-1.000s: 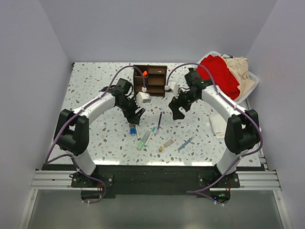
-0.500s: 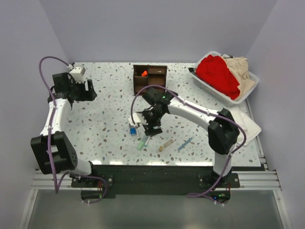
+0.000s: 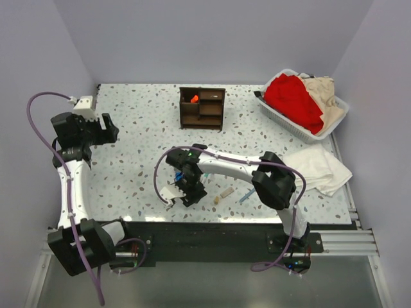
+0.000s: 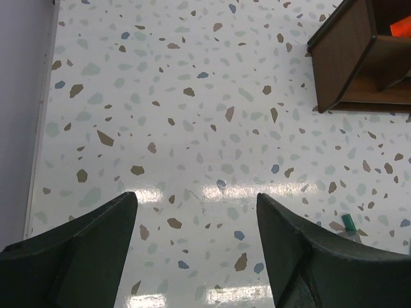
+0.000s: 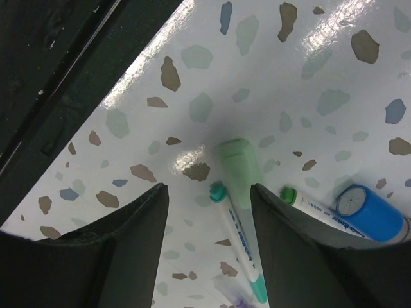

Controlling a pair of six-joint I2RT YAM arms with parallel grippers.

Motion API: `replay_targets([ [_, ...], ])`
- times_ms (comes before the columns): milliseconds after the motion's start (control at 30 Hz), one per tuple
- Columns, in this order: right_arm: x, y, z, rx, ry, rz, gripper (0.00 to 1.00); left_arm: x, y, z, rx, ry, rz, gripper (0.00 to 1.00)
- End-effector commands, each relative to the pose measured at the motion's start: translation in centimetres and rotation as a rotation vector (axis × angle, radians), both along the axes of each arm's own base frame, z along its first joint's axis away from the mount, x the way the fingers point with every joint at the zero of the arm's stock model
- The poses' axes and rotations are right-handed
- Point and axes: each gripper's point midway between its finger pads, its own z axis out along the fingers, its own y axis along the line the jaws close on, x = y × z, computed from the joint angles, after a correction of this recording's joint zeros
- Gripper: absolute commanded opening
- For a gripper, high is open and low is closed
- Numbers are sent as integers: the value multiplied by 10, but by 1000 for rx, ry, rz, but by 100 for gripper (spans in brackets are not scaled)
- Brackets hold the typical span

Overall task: Sort the stationery into containers
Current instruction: Pick up the pen from the center of the board.

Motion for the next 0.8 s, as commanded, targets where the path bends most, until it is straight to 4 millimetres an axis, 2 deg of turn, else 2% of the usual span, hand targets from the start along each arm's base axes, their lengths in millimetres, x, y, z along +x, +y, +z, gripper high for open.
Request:
replay_targets([
  [0, 9, 5, -2, 1, -75, -7, 57, -8, -6, 0, -15, -8, -18, 80],
  [200, 19, 17, -9, 37, -113, -20, 57, -11, -11, -1, -29, -3, -33, 80],
  [567, 19, 18, -32, 14, -120, -12, 52, -7, -11, 0, -40, -16, -28, 80],
  [667, 17, 15, -39, 3, -128, -12, 47, -7, -10, -3, -40, -13, -29, 80],
  [767, 15, 8, -48, -22, -137, -14, 32, -7, -10, -3, -43, -10, -29, 80],
])
